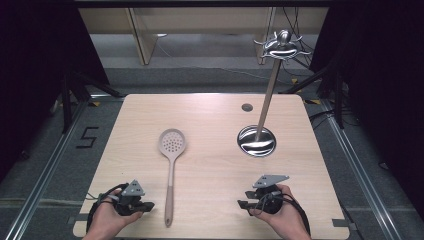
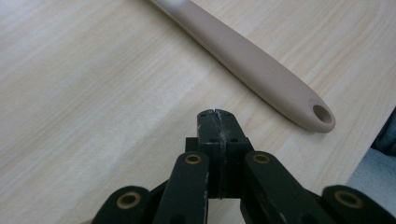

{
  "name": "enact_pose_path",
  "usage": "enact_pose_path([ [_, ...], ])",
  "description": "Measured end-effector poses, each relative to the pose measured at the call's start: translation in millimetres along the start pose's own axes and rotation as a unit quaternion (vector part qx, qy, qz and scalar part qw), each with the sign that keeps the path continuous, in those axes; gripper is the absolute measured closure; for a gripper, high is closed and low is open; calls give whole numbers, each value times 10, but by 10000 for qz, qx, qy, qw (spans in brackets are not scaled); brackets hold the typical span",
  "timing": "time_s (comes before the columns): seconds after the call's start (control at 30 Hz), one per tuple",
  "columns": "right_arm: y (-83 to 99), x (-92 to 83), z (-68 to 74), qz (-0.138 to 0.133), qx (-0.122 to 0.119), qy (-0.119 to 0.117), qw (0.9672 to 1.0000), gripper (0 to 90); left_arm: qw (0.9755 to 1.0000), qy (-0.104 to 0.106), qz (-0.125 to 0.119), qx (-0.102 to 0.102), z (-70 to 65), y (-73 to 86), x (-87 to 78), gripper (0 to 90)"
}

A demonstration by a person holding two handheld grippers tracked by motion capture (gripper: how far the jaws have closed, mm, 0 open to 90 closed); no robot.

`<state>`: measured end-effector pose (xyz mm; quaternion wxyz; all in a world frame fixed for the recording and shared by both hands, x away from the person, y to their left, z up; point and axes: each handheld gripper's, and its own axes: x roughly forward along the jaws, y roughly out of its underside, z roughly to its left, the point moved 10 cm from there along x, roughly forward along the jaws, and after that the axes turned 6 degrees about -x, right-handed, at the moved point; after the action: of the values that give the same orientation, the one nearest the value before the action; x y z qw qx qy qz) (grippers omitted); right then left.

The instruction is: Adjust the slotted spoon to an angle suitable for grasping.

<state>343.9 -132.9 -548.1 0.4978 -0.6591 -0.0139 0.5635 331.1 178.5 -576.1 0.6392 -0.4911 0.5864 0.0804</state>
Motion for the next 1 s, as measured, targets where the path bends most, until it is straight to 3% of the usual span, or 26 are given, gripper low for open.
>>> enact_pose_path([
  [0.03,12,-17,-7,89,-20,-9,10000,544,10000,65,-62,-31,-29,-9,19,889],
  [0.07,12,-16,7,90,62,-23,9999,544,10000,13,26,82,-14,-1,15,889],
  [0.17,6,-10,1,95,20,-21,10000,542,9999,50,126,96,-53,-6,31,889],
  [0.2,-12,9,12,-13,-10,-47,10000,541,9997,29,174,196,-57,-7,36,889],
  [0.23,0,-4,12,72,-40,-47,10000,541,9998,15,138,146,-75,-15,48,889],
  [0.47,1,-10,25,68,-32,-48,10000,538,9986,87,284,434,-137,-36,81,889],
  [0.53,-3,-6,23,49,-40,-39,10000,537,9990,120,246,348,-166,-50,104,890],
  [0.57,-3,-6,23,49,-40,-39,10000,537,9981,107,357,490,-146,-37,94,890],
  [0.6,-4,-5,24,49,-40,-41,10000,537,9993,146,176,312,-182,-71,129,890],
  [0.63,-4,-6,26,56,-27,-40,10000,536,9985,144,270,450,-162,-63,120,890],
  [0.67,-7,-5,26,46,-38,-45,10000,536,9990,169,191,357,-180,-79,136,890],
  [0.73,-4,-5,28,57,-21,-48,10000,536,9982,178,332,461,-167,-65,130,890],
  [0.87,-8,-5,28,40,-33,-53,10000,535,9980,194,345,486,-187,-81,150,890],
  [0.9,-6,-7,30,48,-19,-53,10000,535,9988,203,262,364,-212,-101,168,890],
  [0.93,-4,-8,31,52,-13,-53,10000,535,9979,199,347,509,-201,-96,160,890],
  [0.97,-6,-6,30,41,-30,-57,10000,535,9981,199,326,489,-209,-107,168,890],
  [1.0,-6,-6,31,42,-29,-60,10000,535,9989,204,244,338,-230,-124,188,890],
])
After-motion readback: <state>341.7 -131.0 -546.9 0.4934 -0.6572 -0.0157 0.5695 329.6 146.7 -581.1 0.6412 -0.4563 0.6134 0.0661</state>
